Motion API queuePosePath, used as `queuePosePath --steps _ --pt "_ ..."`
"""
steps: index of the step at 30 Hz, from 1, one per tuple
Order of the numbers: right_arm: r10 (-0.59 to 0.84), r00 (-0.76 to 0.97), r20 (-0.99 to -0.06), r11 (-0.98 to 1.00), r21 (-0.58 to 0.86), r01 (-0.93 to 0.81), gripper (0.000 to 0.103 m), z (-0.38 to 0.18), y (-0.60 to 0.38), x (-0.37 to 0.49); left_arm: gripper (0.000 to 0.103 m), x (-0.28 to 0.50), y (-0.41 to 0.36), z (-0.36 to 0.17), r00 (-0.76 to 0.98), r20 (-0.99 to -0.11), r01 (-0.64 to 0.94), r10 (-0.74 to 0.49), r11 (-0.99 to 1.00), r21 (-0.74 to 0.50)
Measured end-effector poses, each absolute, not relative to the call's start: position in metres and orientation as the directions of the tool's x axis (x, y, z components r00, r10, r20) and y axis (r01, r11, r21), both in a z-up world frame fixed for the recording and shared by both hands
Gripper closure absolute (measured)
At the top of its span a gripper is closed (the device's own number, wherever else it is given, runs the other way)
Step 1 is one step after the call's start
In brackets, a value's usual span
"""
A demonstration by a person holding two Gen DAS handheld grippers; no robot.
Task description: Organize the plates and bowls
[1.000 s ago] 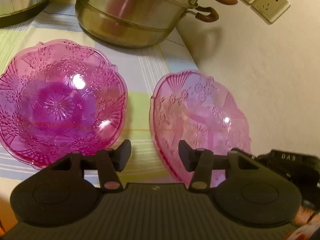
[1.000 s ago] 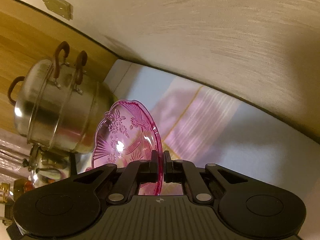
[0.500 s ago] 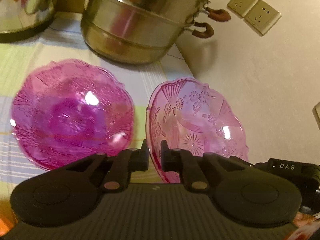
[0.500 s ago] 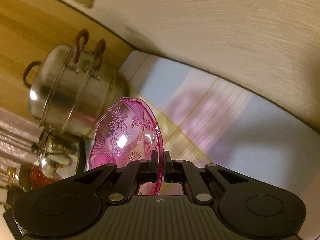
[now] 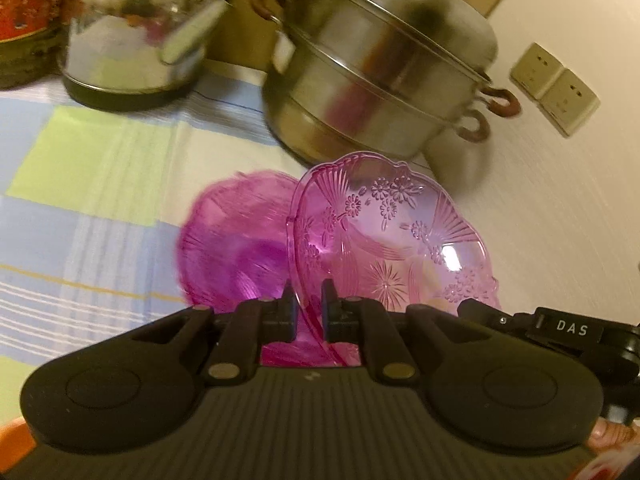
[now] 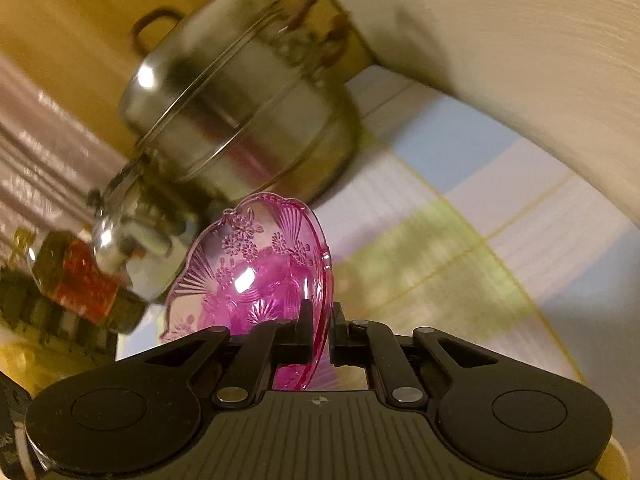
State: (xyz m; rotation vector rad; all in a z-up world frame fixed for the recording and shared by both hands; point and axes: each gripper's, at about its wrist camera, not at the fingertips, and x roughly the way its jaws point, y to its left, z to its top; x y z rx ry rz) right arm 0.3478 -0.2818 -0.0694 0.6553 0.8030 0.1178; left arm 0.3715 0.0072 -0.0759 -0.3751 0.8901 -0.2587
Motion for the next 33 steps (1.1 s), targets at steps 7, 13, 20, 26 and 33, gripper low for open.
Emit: queuePosePath --steps 7,13,20,26,33 --pt "0.329 0.671 -0.664 0.850 0.518 0.096 0.095 -0.075 -0.247 0.378 0.093 0.386 0.030 -0.080 0.621 -0.712 0.034 -0.326 0.920 -0.392" --pt "0.301 0.661 -0.688 0.885 0.459 0.075 0.094 -0.079 -0.228 0.390 0.092 0.397 0.038 -0.089 0.617 -0.722 0.014 -0.314 0.921 -0.389" --pt "0.264 0.651 -0.711 0.919 0.391 0.054 0.092 -0.087 -0.214 0.395 0.092 0.401 0.039 -0.096 0.610 -0.735 0.008 -0.295 0.930 -0.367" --pt "0.231 0.655 -0.719 0.940 0.338 0.039 0.091 -0.089 -0.207 0.396 0.091 0.401 0.034 -0.098 0.607 -0.745 0.019 -0.276 0.942 -0.334" --pt "0.198 0.666 -0.719 0.959 0.282 0.019 0.089 -0.089 -0.200 0.395 0.090 0.401 0.031 -0.100 0.603 -0.751 0.026 -0.269 0.948 -0.319"
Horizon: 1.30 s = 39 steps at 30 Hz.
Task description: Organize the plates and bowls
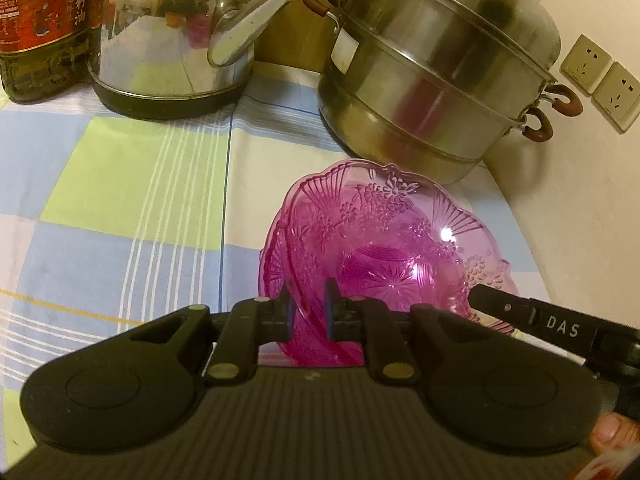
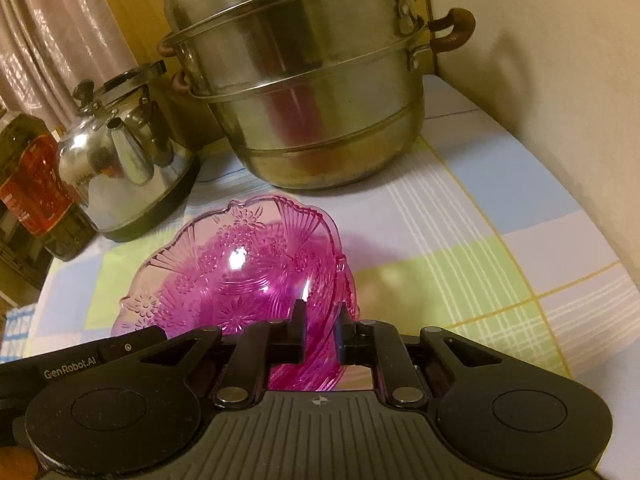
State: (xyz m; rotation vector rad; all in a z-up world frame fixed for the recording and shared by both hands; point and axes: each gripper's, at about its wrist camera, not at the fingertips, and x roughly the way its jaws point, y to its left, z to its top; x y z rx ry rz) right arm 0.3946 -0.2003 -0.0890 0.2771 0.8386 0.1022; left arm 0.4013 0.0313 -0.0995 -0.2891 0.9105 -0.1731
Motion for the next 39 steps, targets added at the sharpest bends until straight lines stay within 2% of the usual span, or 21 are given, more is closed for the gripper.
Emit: queuePosePath --steps 24,28,30,39 --pt "0.151 0.677 -0.721 0.980 0.197 -0.009 0.087 -0.094 -0.190 0.397 0.087 0.405 0.021 -0.101 0.602 -0.768 0.041 -0.220 0.969 -0.245" --pt "0.147 0.678 -0.720 0.979 0.203 0.003 0.076 -0.095 -0.192 0.398 0.083 0.404 0.021 -0.101 0.613 -0.762 0.041 -0.210 0.971 -0.235" --pt "0.163 0.671 -0.723 0.973 0.231 0.013 0.066 -0.097 -0.197 0.399 0.080 0.404 0.023 -0.100 0.621 -0.757 0.036 -0.204 0.972 -0.232" --pt "0.221 0.690 -0.689 0.922 0.379 0.083 0.064 -0.093 -0.225 0.399 0.077 0.404 0.037 -0.094 0.646 -0.735 -0.010 -0.206 0.960 -0.279"
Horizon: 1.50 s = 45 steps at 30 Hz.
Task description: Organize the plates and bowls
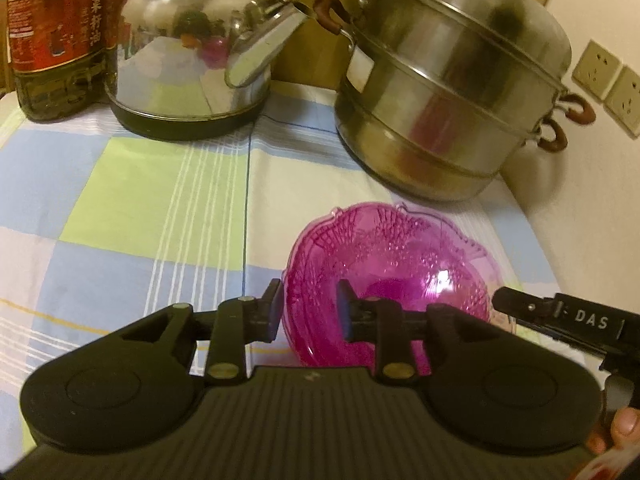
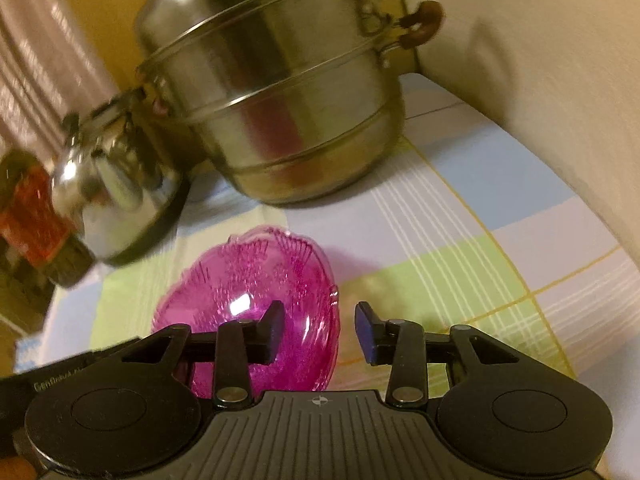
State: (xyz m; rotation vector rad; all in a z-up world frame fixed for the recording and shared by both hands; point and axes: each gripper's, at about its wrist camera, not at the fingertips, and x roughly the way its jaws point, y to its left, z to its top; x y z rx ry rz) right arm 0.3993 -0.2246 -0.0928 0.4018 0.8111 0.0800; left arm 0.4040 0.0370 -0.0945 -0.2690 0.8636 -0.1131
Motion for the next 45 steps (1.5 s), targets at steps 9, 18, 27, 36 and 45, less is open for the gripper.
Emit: queuePosePath --steps 9,18,27,36,45 --pt "0.267 0.720 -0.641 0.852 0.507 0.135 0.089 -0.087 -0.247 0.397 0.073 0.403 0.044 -0.092 0.655 -0.720 -0.037 -0.228 0.942 -0.332" --pt "0.243 0.700 -0.671 0.867 0.475 0.153 0.103 -0.094 -0.244 0.398 0.073 0.403 0.044 -0.093 0.653 -0.721 -0.036 -0.233 0.941 -0.337" --pt "0.240 0.697 -0.676 0.878 0.457 0.141 0.103 -0.098 -0.242 0.399 0.073 0.404 0.044 -0.095 0.644 -0.730 -0.041 -0.230 0.942 -0.333" --pt "0.258 0.696 -0.670 0.870 0.474 0.134 0.103 -0.095 -0.241 0.398 0.073 0.404 0.046 -0.095 0.644 -0.731 -0.048 -0.225 0.942 -0.332" --pt "0.239 0.681 -0.692 0.896 0.428 0.121 0.102 -0.098 -0.237 0.400 0.070 0.404 0.047 -0.099 0.630 -0.745 -0.054 -0.217 0.946 -0.321"
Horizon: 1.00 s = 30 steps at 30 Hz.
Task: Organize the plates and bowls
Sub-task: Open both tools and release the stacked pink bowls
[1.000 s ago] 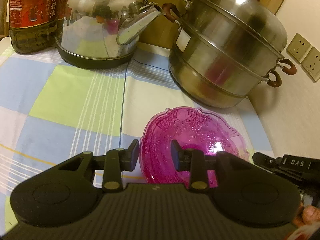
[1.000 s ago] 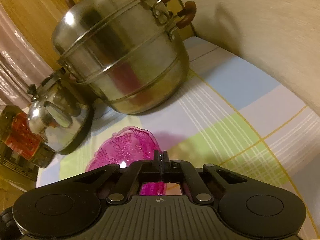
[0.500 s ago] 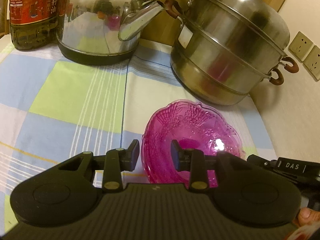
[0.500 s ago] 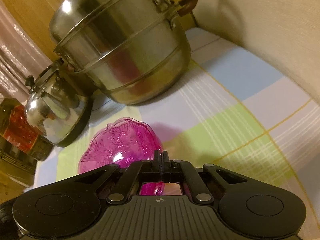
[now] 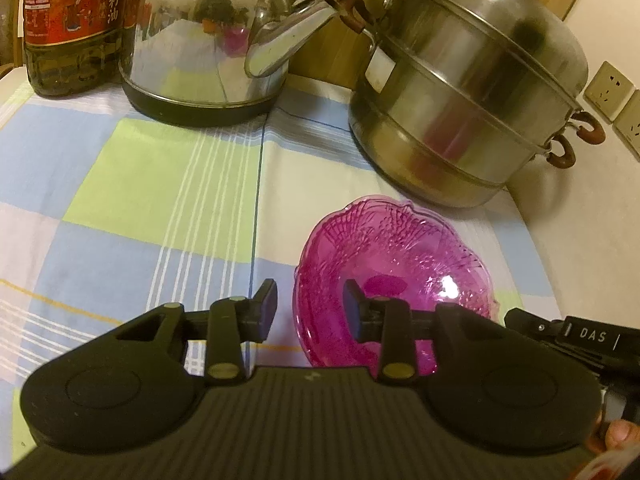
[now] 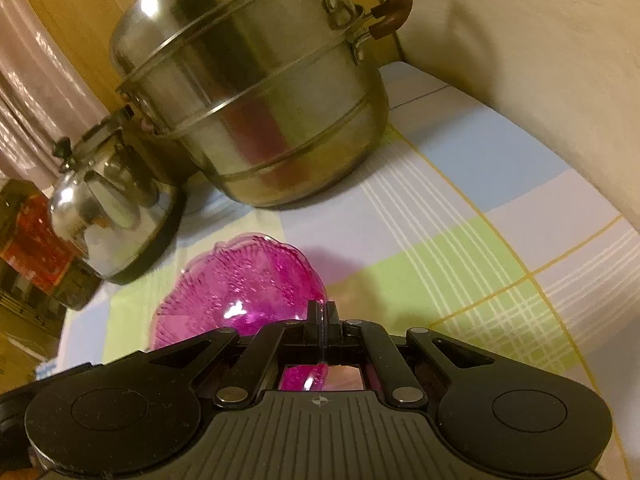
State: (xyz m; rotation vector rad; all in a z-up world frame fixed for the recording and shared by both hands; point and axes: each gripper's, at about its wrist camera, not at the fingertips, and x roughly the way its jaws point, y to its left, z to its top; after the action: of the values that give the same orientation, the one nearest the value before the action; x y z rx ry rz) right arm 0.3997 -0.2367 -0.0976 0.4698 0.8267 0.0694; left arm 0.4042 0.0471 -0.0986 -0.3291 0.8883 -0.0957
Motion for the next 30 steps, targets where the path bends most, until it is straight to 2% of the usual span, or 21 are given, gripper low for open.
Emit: queuePosePath --steps 2,4,5,6,7,9,15,25,30 --pt "0.238 0.676 -0.697 0.897 0.425 0.122 0.101 -0.099 -0.238 0.400 0.069 0.404 0.047 -0.098 0.631 -0.746 -0.052 -0.215 0.947 -0.317" --pt "0.228 0.675 -0.702 0.901 0.415 0.127 0.091 -0.099 -0.238 0.400 0.067 0.404 0.047 -0.098 0.630 -0.746 -0.051 -0.215 0.948 -0.316" --pt "0.223 0.676 -0.702 0.902 0.411 0.130 0.069 -0.100 -0.239 0.399 0.066 0.404 0.047 -0.098 0.630 -0.746 -0.049 -0.215 0.948 -0.314" --pt "0.221 0.679 -0.700 0.901 0.413 0.132 0.043 -0.099 -0.239 0.399 0.063 0.404 0.046 -0.098 0.630 -0.746 -0.047 -0.216 0.948 -0.314" --pt "0.222 0.684 -0.695 0.899 0.418 0.134 0.035 -0.099 -0.241 0.398 0.059 0.404 0.046 -0.097 0.631 -0.745 -0.044 -0.217 0.949 -0.313" --pt "0.217 0.692 -0.688 0.897 0.420 0.136 0.033 -0.098 -0.242 0.396 0.051 0.403 0.046 -0.096 0.635 -0.742 -0.041 -0.215 0.950 -0.311" --pt "0.222 0.685 -0.694 0.900 0.416 0.131 0.033 -0.097 -0.241 0.395 0.037 0.398 0.048 -0.089 0.656 -0.725 -0.042 -0.209 0.949 -0.312" --pt "0.233 0.703 -0.672 0.899 0.424 0.107 0.033 -0.083 -0.241 0.376 0.034 0.371 0.052 -0.072 0.677 -0.702 -0.037 -0.222 0.942 -0.334" --pt "0.233 0.717 -0.657 0.895 0.433 0.106 0.033 -0.072 -0.241 0.347 0.027 0.342 0.053 -0.058 0.694 -0.678 -0.024 -0.243 0.933 -0.359"
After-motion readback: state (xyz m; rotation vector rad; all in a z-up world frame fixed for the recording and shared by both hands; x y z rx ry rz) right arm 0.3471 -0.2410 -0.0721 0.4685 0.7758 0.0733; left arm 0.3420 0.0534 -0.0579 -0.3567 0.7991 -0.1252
